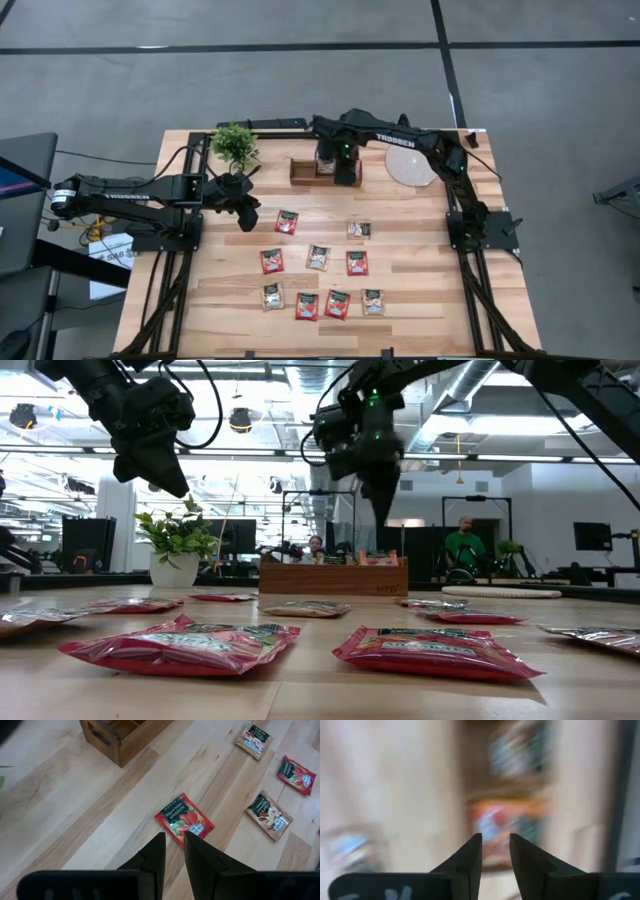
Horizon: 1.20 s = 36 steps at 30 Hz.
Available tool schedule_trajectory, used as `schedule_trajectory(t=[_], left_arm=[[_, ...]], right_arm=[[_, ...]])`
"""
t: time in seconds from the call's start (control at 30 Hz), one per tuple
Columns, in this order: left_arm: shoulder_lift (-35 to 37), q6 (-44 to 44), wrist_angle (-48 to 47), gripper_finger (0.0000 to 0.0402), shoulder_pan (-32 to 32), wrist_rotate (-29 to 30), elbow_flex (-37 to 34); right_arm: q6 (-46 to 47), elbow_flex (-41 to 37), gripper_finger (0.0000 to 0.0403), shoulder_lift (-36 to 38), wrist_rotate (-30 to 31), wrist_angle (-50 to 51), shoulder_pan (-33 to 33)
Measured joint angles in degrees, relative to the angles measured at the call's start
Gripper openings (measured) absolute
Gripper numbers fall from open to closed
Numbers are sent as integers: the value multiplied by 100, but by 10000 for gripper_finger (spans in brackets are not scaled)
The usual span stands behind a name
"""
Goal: Pick & Place Tea
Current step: Put the brown tea bag into the middle section of the wooden organizer
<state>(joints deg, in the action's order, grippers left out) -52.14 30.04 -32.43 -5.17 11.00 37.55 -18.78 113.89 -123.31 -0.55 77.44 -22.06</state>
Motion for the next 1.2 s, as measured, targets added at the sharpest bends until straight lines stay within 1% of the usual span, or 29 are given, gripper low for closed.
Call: schedule_trajectory(t=[0.13, 0.2, 0.27, 0.37, 0.53, 0.63, 0.7, 0.83, 1.0, 1.1, 1.2], left_arm=[[0, -2, 0, 60, 0, 2, 1], [0, -2, -1, 60, 0, 2, 1], [0, 3, -1, 60, 1, 2, 1], [0, 13, -4, 60, 2, 2, 1], [0, 97, -95, 60, 2, 3, 1], [0, 116, -182, 60, 0, 4, 1], [0, 114, -225, 60, 0, 4, 1], [0, 108, -227, 60, 0, 4, 1], [0, 51, -224, 60, 1, 4, 1], [0, -6, -217, 60, 0, 7, 1], [0, -57, -213, 60, 0, 7, 1]], right_arm=[[170, 0, 93, 43, -1157, 842, 308], [156, -30, 93, 47, -1468, 973, 507], [64, -187, 93, 48, -1584, 949, 729], [44, -551, 93, 51, -1594, 797, 1028], [499, -1539, 93, 91, -1605, 616, 1358], [893, -2271, 93, 374, -1608, 371, 1486], [1186, -2830, 93, 720, -1607, 97, 1578], [2180, -3958, 93, 1785, -1604, -992, 1832], [4156, -5272, 93, 3114, -1498, -2773, 2164], [5386, -5805, 93, 3624, -1183, -3498, 2324], [6492, -6083, 93, 3859, -790, -3615, 2367]])
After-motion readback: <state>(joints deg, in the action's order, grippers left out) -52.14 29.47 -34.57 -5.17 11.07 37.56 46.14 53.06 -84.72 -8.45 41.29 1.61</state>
